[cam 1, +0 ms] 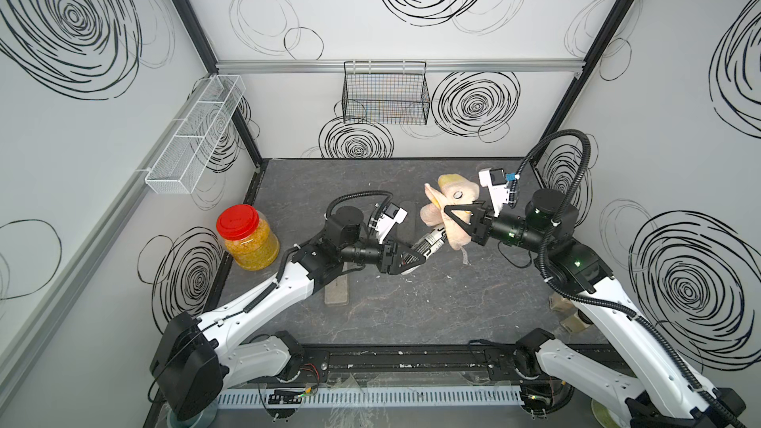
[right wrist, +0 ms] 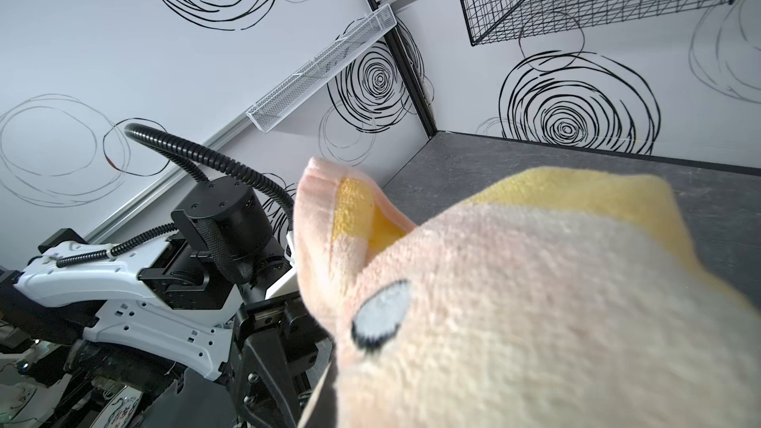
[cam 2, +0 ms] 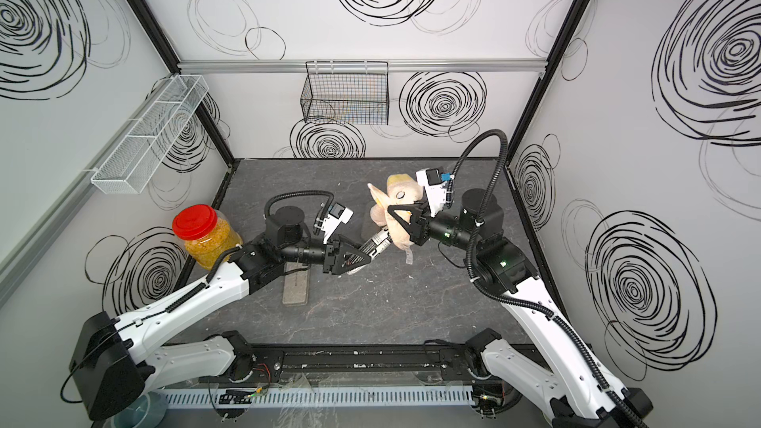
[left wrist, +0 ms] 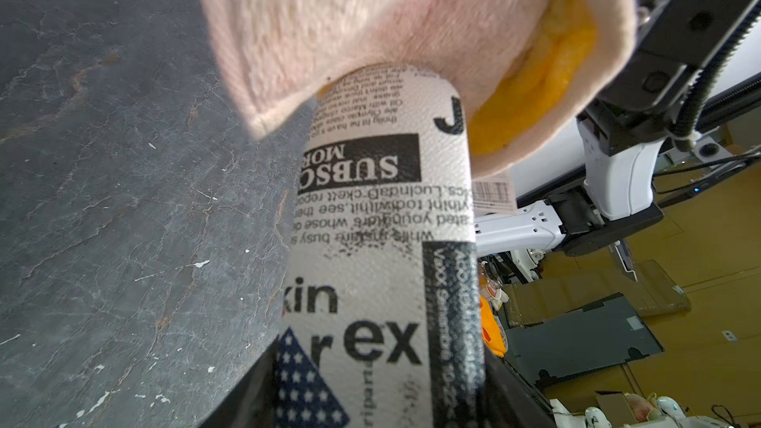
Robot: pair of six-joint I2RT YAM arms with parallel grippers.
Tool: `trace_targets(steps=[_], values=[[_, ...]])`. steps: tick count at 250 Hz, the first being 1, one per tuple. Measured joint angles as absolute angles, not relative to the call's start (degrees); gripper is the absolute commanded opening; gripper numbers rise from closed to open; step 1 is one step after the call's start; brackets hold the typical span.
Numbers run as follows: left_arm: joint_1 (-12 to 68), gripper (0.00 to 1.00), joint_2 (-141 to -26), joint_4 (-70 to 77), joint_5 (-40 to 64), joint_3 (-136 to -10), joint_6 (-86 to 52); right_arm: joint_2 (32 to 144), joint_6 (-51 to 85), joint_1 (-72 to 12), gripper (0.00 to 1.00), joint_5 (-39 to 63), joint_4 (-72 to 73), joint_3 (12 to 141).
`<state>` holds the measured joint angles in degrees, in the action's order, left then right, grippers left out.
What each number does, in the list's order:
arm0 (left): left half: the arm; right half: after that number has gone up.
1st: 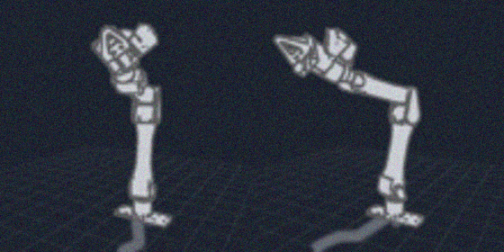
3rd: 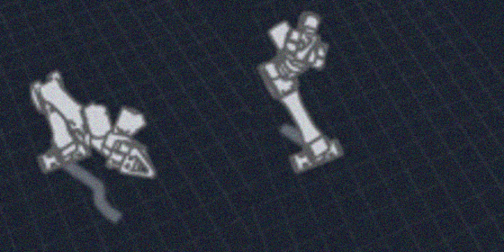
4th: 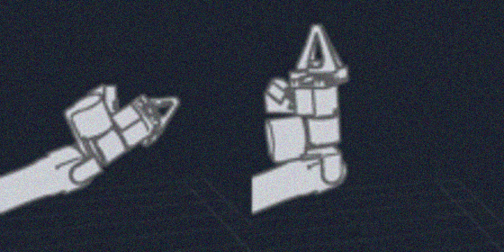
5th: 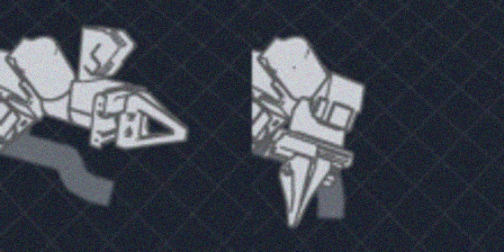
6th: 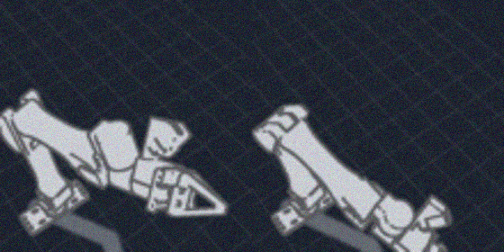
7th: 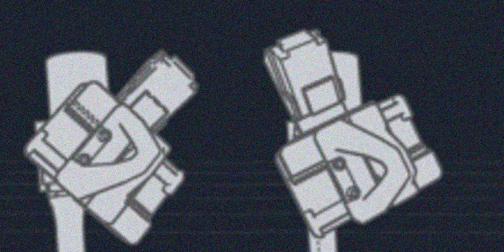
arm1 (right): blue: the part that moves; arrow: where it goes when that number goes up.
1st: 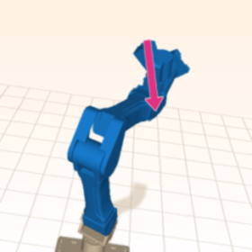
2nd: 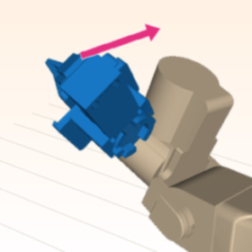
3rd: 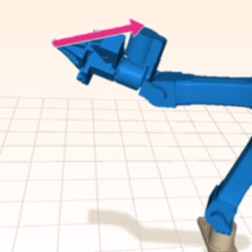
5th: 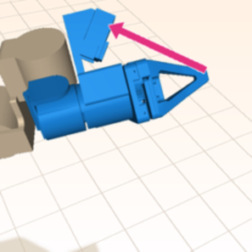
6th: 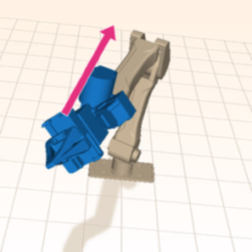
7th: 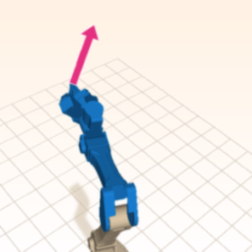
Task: Wipe the eyeglass case
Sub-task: Wipe the dirt from the eyeglass case.
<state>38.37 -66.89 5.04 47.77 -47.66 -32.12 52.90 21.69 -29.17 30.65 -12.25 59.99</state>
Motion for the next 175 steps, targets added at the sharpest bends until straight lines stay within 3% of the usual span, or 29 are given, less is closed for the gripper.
trace_targets(steps=[54,132,175], values=[[38.4,0.60,-66.9,4.4,48.7,-47.7,-30.9,58.5,20.4,-27.8,0.03,24.9,-18.5,62.3],[38.4,0.60,-66.9,4.4,49.0,-47.7,-30.2,51.5,22.2,-26.1,0.05,38.2,-14.3,61.4],[38.4,0.60,-66.9,4.4,49.0,-47.7,-29.9,52.9,22.7,-25.6,0.04,37.6,-15.0,60.5]])
